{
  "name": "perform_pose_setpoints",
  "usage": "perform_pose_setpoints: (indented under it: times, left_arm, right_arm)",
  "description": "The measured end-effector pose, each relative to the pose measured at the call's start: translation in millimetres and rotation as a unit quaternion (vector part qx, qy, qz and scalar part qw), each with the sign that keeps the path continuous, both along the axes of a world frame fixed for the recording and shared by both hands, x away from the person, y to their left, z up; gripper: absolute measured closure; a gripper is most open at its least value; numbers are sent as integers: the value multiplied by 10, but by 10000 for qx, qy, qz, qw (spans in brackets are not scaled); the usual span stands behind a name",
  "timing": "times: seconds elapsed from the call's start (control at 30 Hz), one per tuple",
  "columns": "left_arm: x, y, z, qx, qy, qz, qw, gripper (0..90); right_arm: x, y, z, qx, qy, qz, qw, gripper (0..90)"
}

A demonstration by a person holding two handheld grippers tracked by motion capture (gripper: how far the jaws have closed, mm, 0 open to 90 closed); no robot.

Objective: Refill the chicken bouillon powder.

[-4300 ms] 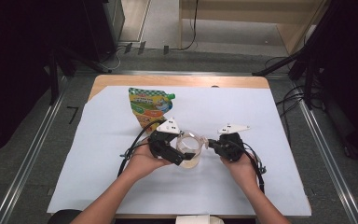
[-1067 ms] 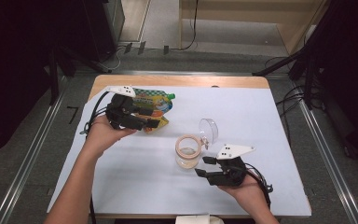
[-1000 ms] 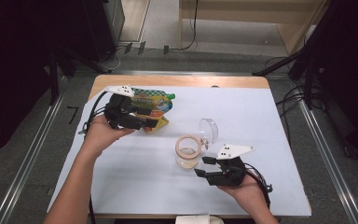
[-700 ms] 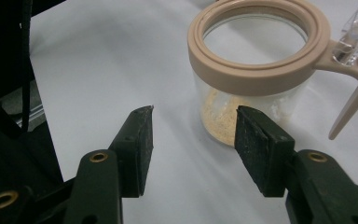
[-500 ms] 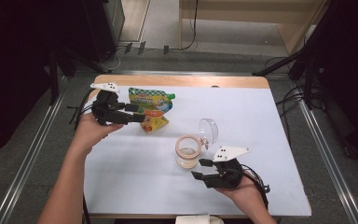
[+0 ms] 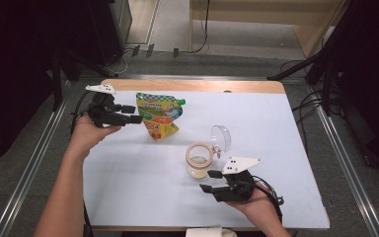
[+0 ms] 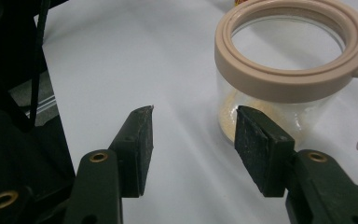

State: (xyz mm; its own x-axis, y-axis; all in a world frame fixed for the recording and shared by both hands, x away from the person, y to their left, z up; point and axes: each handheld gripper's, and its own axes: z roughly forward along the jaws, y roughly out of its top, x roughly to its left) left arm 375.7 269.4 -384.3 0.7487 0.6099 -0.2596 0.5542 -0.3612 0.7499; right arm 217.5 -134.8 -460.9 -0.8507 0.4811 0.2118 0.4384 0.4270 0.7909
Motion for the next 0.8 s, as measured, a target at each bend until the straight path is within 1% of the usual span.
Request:
perform_pose_setpoints:
  times: [0.07, 0.1, 0.13, 0.17, 0.3, 0.33, 0.37, 0.5, 0.53, 0.57, 0.63, 0.67, 0.7, 0.8]
  left_arm:
    - [51, 15, -26, -60, -6, 64, 10000, 354]
    - [85, 5, -33, 8, 28, 36, 10000, 355]
    - [115, -17, -35, 118, 31, 36, 9999, 357]
    - [139, -43, -34, 161, 8, 28, 9999, 361]
    - [209, -160, -38, 105, -83, -50, 9999, 376]
    - [223, -187, -52, 73, -61, -68, 9999, 382]
    - [235, -217, -67, 80, -26, -63, 9999, 387]
    - [255, -291, -104, 129, -53, -122, 9998, 406]
    - [263, -305, -115, 109, -7, -143, 9998, 426]
    - [266, -342, -130, 92, 33, -194, 9998, 441]
    - [263, -394, -146, 144, 18, -238, 9996, 462]
    - [263, -394, -146, 144, 18, -238, 9996, 473]
    - [266, -459, -179, 201, 60, -248, 9995, 496]
    - [263, -499, -207, 240, 64, -178, 9995, 562]
  right_arm:
    - [-1, 18, 1, 19, -12, 22, 10000, 482]
    - [-3, 29, 1, 11, -14, 42, 10000, 482]
    - [-3, 45, 0, 15, -14, 70, 10000, 482]
    - [-8, 64, 0, 24, 0, 74, 10000, 481]
    - [-11, 148, -6, 65, -10, 163, 9998, 477]
    - [-8, 173, -9, 81, -15, 190, 9998, 477]
    - [-7, 199, -11, 88, -14, 207, 9997, 475]
    - [9, 288, -16, 89, -32, 286, 9995, 474]
    - [30, 377, -8, 88, -73, 337, 9994, 472]
    - [38, 416, -3, 93, -93, 354, 9993, 470]
    - [51, 476, 3, 84, -93, 395, 9991, 467]
    - [51, 476, 3, 84, -93, 395, 9991, 467]
    - [67, 580, 4, 65, -127, 469, 9988, 464]
    - [85, 701, 8, 46, -121, 513, 9986, 463]
